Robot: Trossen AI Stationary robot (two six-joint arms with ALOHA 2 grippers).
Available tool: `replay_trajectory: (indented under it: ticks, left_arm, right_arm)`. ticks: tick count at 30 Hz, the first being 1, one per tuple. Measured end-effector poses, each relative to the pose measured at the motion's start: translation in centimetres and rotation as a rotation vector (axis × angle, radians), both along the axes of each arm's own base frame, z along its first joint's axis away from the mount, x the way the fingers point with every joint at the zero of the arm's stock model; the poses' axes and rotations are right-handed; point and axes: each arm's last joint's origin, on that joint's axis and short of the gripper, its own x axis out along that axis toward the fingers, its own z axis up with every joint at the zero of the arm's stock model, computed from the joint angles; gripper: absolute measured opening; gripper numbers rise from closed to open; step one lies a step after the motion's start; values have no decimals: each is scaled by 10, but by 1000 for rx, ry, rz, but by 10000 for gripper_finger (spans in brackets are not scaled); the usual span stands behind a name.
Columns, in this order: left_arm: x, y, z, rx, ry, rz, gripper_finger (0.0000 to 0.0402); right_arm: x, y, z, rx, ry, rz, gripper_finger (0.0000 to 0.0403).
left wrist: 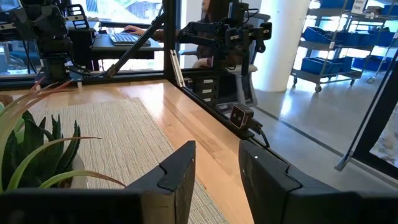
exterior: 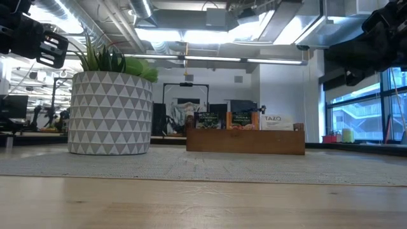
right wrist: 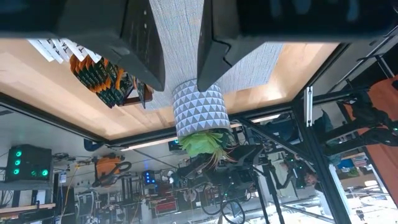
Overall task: Pick & Place Tea
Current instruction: Return to Home Position
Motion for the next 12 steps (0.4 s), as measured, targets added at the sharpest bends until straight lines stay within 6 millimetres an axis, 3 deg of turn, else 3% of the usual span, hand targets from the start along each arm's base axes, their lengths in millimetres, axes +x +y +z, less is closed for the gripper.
replay_trajectory:
  ticks: [12]
  left_arm:
    - [0, 0, 0, 0, -1, 0, 120]
  right_arm:
    - [0, 0, 0, 0, 0, 0, 97]
